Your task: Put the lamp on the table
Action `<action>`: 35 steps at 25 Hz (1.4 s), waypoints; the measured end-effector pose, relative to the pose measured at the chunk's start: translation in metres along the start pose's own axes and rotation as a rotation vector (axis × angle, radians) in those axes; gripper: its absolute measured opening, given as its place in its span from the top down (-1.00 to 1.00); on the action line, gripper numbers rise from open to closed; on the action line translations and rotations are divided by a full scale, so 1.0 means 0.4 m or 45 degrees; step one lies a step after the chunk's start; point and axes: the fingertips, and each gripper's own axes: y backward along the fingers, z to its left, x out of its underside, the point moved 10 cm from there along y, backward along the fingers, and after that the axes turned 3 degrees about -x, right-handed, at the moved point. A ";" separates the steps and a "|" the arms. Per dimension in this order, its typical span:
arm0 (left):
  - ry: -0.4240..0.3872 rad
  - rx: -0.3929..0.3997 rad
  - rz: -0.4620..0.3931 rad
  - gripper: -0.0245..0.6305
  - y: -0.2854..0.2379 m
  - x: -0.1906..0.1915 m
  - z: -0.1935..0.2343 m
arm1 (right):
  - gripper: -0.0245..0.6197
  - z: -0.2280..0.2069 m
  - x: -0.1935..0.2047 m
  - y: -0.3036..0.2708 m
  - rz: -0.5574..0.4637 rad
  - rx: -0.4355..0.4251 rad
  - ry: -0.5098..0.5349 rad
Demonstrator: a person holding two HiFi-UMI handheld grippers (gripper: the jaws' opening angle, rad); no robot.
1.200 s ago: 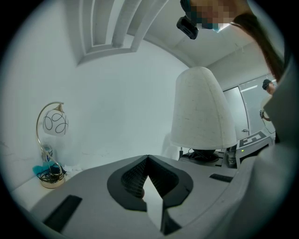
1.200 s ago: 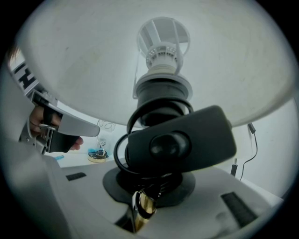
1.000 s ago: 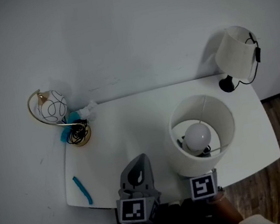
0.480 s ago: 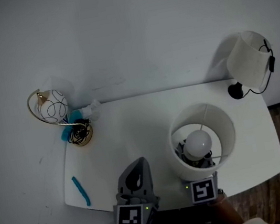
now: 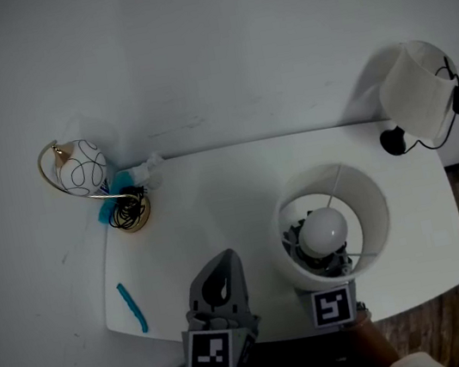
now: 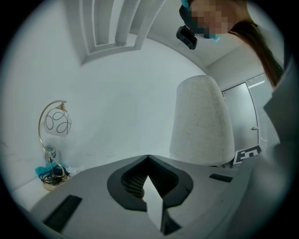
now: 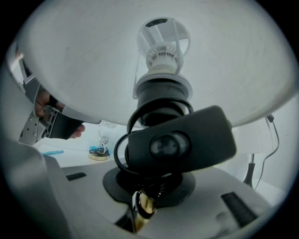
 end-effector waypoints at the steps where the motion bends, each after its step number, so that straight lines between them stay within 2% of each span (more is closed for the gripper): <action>1: 0.003 0.000 0.000 0.93 -0.002 0.001 0.001 | 0.75 -0.001 0.002 -0.003 0.003 0.001 -0.001; 10: -0.002 0.006 0.011 0.93 -0.017 0.009 0.002 | 0.75 -0.006 0.013 -0.022 -0.025 -0.003 0.027; 21: -0.013 0.010 0.030 0.93 -0.036 0.016 -0.003 | 0.75 -0.013 0.035 -0.040 -0.030 0.009 -0.019; 26: -0.015 0.015 0.035 0.93 -0.041 0.020 -0.005 | 0.75 -0.013 0.039 -0.043 -0.002 -0.019 0.061; 35: -0.024 0.031 0.045 0.93 -0.049 0.020 -0.012 | 0.75 -0.011 0.046 -0.051 -0.005 -0.024 0.066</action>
